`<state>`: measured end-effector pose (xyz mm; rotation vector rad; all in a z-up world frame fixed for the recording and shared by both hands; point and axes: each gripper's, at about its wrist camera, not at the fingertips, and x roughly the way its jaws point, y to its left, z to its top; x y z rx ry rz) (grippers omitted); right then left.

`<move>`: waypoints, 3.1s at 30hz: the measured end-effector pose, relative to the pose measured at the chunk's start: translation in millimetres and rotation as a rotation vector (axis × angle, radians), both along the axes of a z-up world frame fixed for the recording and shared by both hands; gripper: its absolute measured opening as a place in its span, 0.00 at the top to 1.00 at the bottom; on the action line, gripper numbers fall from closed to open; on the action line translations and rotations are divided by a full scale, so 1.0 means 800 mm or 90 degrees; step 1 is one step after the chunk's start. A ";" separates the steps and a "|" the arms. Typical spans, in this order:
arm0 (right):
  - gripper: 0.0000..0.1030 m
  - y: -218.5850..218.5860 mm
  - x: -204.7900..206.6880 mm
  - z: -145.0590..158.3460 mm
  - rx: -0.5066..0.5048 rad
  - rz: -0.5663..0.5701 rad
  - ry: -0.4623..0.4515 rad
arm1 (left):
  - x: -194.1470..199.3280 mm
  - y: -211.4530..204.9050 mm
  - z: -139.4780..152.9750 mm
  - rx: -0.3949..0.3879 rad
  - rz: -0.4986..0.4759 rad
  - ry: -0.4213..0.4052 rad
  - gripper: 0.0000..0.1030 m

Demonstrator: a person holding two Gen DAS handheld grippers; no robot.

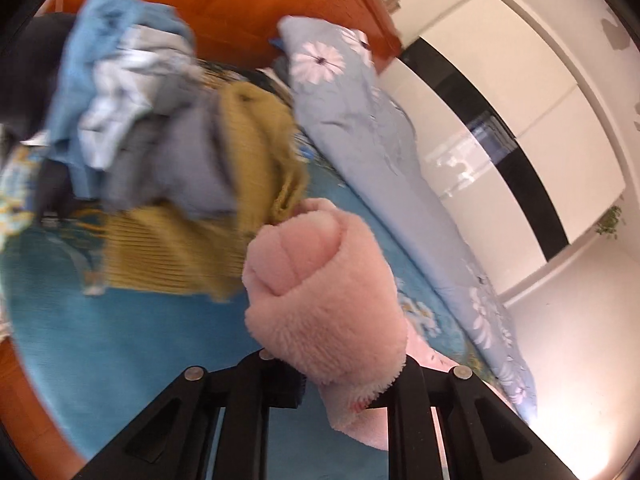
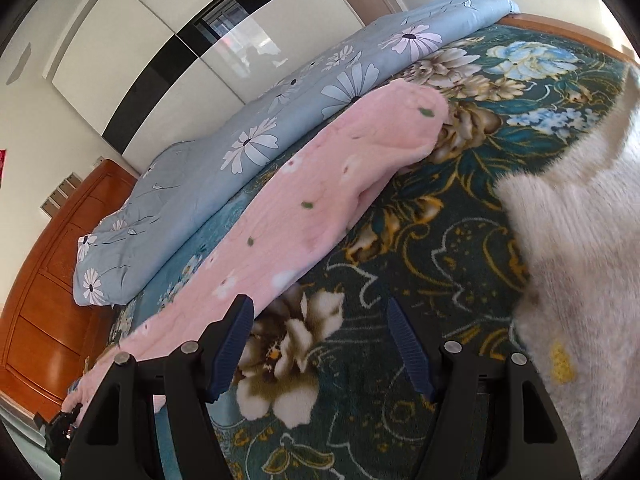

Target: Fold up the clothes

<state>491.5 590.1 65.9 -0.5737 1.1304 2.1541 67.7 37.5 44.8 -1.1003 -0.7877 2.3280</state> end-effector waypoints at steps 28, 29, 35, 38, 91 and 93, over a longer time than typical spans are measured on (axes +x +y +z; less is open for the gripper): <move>0.95 0.224 -0.085 0.014 -0.036 -0.121 0.014 | -0.008 -0.027 -0.131 -0.042 0.029 -0.111 0.61; 0.95 0.225 -0.086 0.033 -0.001 -0.100 0.022 | -0.008 -0.025 -0.131 -0.042 0.030 -0.109 0.61; 0.95 0.240 -0.072 0.038 0.074 -0.073 0.022 | -0.005 -0.019 -0.135 -0.043 0.030 -0.102 0.61; 0.92 0.246 -0.072 -0.036 -0.021 -0.080 -0.053 | -0.006 -0.015 -0.135 -0.044 0.030 -0.106 0.61; 0.89 -0.083 -0.147 0.139 0.410 0.140 -0.228 | -0.044 0.122 -0.141 0.002 -0.112 -0.167 0.67; 0.89 -0.131 -0.191 0.101 0.436 0.200 -0.277 | -0.033 0.115 -0.147 0.003 -0.115 -0.172 0.66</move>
